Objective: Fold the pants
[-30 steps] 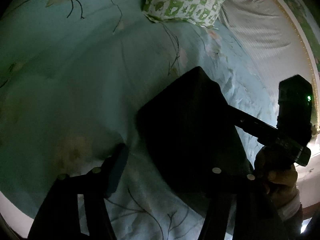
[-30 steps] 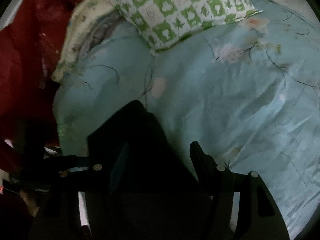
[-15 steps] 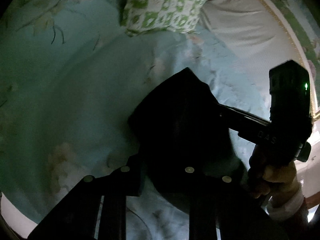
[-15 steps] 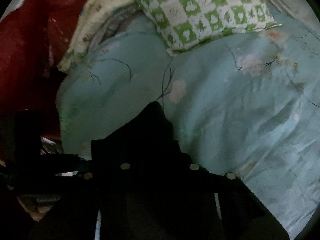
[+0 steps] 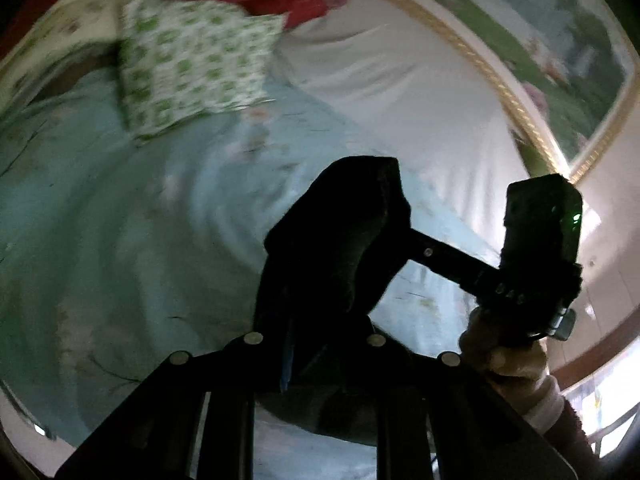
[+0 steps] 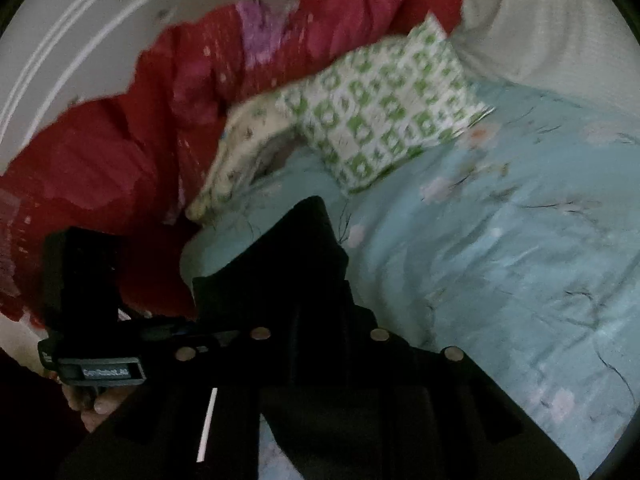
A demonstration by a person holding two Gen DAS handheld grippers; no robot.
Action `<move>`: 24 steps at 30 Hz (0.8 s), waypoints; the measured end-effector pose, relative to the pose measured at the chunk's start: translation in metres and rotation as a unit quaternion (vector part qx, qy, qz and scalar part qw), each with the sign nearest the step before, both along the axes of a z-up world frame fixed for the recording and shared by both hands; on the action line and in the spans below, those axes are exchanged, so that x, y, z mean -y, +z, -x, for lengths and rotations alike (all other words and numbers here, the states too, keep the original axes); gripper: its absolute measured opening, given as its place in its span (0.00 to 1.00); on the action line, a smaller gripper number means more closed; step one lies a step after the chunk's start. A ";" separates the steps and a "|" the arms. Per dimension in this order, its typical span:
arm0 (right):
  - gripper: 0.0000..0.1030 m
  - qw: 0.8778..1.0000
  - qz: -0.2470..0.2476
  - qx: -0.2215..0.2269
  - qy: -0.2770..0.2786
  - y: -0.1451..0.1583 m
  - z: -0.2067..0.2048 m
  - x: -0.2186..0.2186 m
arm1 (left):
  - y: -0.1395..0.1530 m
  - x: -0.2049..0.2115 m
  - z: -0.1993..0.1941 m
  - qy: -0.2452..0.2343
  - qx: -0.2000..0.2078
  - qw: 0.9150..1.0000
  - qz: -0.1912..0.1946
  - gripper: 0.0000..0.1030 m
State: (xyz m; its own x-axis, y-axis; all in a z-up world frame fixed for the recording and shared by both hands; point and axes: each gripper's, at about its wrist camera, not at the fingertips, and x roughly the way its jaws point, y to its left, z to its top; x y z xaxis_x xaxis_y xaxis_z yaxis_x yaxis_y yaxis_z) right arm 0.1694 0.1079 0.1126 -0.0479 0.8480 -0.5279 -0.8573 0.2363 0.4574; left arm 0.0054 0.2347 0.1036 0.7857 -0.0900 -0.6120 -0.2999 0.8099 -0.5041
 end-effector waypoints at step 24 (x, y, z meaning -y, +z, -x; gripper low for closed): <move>0.15 0.982 -0.091 -0.046 -0.156 -0.035 0.000 0.213 | 0.001 0.205 -0.035 -0.180 -0.012 0.978 -0.105 0.16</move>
State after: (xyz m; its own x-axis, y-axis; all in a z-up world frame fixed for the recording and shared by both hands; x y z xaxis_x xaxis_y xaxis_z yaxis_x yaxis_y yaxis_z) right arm 0.1689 -0.1052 0.0775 0.1898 0.9087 -0.3718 -0.7089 0.3888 0.5884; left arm 0.0400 0.0298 0.1043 0.7113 -0.2284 -0.6648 0.0132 0.9499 -0.3123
